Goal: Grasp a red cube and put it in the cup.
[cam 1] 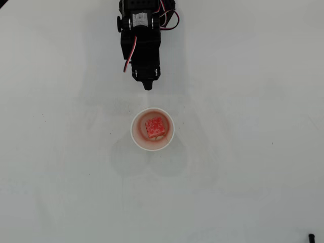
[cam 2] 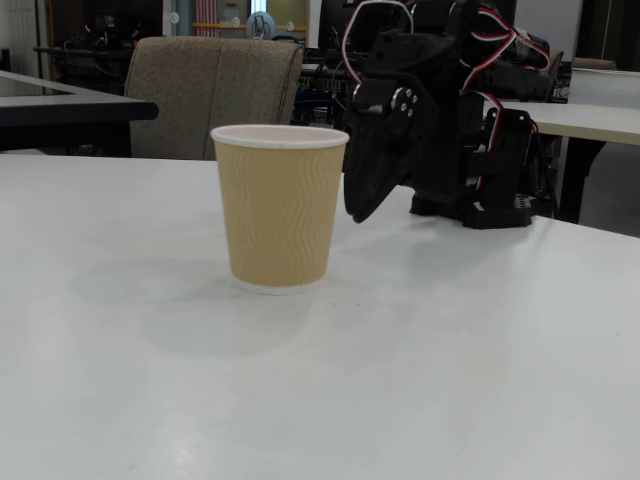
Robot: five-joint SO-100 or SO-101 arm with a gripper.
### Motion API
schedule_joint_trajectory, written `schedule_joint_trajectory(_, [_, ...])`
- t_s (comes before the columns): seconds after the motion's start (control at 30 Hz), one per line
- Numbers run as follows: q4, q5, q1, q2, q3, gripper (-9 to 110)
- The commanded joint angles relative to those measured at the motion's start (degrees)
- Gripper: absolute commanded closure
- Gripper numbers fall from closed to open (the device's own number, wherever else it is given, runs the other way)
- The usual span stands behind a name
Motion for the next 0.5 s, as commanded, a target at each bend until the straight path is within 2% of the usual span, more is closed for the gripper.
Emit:
schedule_joint_trajectory(0.0, [-2.2,0.4,-0.4,0.4,-0.3,101])
schedule_joint_trajectory(0.17, [-10.0,0.1,1.1,0.4,6.2,101])
schedule_joint_trajectory(0.47, [-11.4,0.4,0.8,0.4,7.3,101])
